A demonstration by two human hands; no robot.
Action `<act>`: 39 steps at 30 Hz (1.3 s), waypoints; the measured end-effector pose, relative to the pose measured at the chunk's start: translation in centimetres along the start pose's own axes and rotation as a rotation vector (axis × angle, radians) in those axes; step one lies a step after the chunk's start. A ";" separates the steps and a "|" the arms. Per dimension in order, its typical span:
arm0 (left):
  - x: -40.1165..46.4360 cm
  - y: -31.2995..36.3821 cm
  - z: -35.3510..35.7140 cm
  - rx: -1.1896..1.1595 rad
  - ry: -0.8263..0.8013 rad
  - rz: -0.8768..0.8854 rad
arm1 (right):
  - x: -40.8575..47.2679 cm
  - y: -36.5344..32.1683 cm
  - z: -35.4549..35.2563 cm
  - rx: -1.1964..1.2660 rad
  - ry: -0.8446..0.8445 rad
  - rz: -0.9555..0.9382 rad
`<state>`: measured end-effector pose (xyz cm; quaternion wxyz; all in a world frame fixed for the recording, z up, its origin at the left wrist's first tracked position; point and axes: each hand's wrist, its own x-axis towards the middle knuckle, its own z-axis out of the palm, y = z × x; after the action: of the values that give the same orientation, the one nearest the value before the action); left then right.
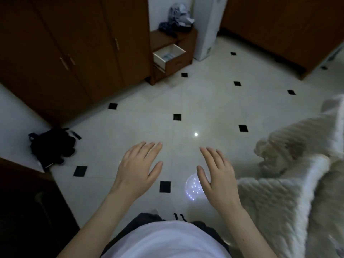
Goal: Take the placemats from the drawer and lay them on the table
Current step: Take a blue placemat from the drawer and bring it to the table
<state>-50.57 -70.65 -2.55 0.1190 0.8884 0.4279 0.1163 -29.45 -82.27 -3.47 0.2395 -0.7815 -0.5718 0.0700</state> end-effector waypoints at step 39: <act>61.3 -15.3 2.4 -0.077 0.032 -0.196 | 66.4 11.4 8.5 0.100 -0.086 -0.008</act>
<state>-23.85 -13.30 -3.17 0.1571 0.8351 0.5096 0.1348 -0.58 -20.87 -5.17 0.2536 -0.7625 -0.5806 0.1311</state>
